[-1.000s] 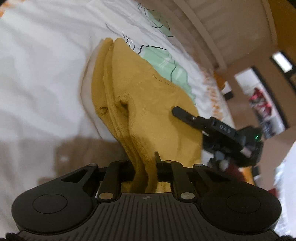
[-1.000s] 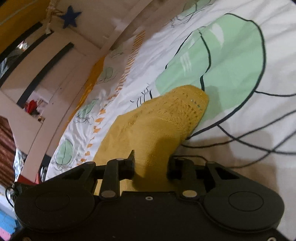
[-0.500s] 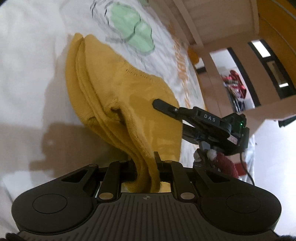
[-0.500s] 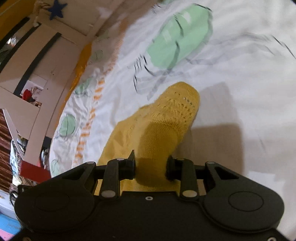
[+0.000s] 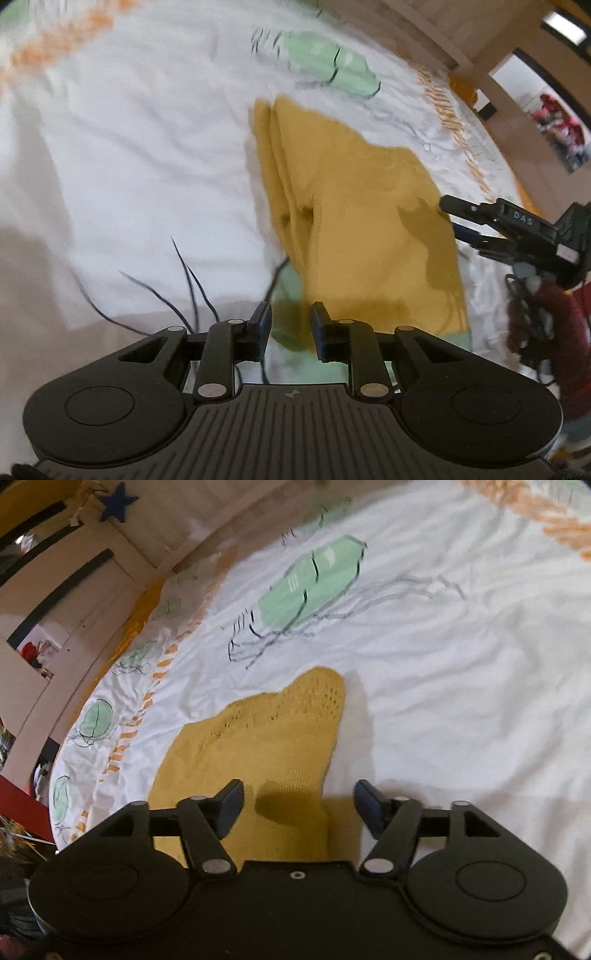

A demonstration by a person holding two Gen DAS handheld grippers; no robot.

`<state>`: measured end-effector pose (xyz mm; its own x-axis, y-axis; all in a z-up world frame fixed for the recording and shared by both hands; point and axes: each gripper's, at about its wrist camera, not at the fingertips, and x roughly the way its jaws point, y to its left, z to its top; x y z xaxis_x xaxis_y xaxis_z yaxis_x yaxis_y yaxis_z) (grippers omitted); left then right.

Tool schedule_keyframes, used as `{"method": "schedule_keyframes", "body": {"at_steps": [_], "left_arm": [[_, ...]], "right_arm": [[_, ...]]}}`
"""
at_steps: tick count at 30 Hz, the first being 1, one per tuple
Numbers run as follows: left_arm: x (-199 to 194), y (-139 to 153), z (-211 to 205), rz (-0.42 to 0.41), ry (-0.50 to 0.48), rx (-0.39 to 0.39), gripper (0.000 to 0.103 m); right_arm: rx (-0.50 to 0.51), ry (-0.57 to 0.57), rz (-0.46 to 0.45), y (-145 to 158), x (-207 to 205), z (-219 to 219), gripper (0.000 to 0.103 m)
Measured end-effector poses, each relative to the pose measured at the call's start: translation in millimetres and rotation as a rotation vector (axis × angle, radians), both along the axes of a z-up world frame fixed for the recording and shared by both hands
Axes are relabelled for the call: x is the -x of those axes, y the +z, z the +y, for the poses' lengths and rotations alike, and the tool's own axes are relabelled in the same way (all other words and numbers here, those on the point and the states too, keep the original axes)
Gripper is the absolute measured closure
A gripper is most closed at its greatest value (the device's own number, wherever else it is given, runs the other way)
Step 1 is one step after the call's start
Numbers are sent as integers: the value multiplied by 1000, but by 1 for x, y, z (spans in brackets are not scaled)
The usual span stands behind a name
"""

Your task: Fold small clothes

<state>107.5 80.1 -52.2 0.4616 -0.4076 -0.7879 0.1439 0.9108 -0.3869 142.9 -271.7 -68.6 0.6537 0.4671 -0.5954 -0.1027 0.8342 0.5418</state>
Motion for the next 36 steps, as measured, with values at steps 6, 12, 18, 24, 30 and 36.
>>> {"method": "schedule_keyframes", "body": {"at_steps": [6,12,18,24,30,36], "left_arm": [[1,37,-18,-199,-21,-45,78],[-57,29,-48,-225,20,-59,74],[-81,16,-64,-284,8,-153,74],[-85,-25,-52,-229,68,-230,72],[-77,-30,-33,-217,139,-168,61],[-76,-30,-36,-229,143,-178,60]], "right_arm": [[63,-11,-132,8,14,1,30],[96,3,-182,5,22,3,29],[134,8,-214,5,22,8,29],[154,163,-314,22,20,31,49],[272,241,-304,22,-5,65,56],[302,153,-165,-12,-43,58,61]]}}
